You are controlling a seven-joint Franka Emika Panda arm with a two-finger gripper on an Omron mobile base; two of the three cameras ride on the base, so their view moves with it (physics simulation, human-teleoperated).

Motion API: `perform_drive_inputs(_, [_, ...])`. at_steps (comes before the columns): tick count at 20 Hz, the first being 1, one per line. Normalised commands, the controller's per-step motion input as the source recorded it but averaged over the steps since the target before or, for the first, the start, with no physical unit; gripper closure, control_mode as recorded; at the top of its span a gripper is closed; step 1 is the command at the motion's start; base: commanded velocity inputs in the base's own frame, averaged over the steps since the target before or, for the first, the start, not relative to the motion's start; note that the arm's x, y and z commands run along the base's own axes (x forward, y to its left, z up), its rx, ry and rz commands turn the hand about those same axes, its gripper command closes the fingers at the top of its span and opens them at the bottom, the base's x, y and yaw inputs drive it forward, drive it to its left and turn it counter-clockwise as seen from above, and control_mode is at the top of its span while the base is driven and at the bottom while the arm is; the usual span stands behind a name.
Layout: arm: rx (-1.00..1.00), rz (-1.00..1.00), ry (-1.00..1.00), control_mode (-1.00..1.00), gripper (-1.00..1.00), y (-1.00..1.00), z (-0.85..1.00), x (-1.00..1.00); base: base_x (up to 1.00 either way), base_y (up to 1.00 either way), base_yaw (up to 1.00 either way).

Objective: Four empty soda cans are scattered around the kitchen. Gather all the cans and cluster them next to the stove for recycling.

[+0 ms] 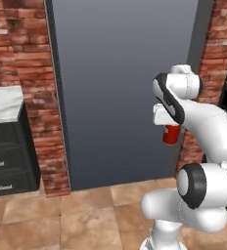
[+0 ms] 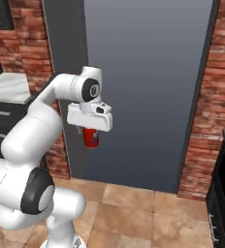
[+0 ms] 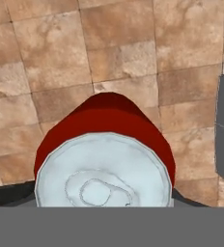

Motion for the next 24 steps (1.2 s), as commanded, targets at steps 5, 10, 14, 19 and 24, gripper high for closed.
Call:
perform_drive_inputs(5, [0.00, 0.00, 0.00, 1.00, 1.00, 0.00, 0.00, 0.00, 1.00, -0.07, 0.00])
perform_drive_inputs(10, [0.00, 0.00, 0.00, 1.00, 1.00, 0.00, 0.00, 0.00, 0.81, 0.06, 0.00])
perform_drive_inputs(14, [0.00, 0.00, 0.00, 1.00, 1.00, 0.00, 0.00, 0.00, 0.11, 0.97, 0.00])
perform_drive_inputs(19, [0.00, 0.00, 0.00, 1.00, 1.00, 0.00, 0.00, 0.00, -0.28, 1.00, 0.01])
perform_drive_inputs(24, [0.00, 0.00, 0.00, 1.00, 1.00, 0.00, 0.00, 0.00, -0.19, 1.00, 0.02])
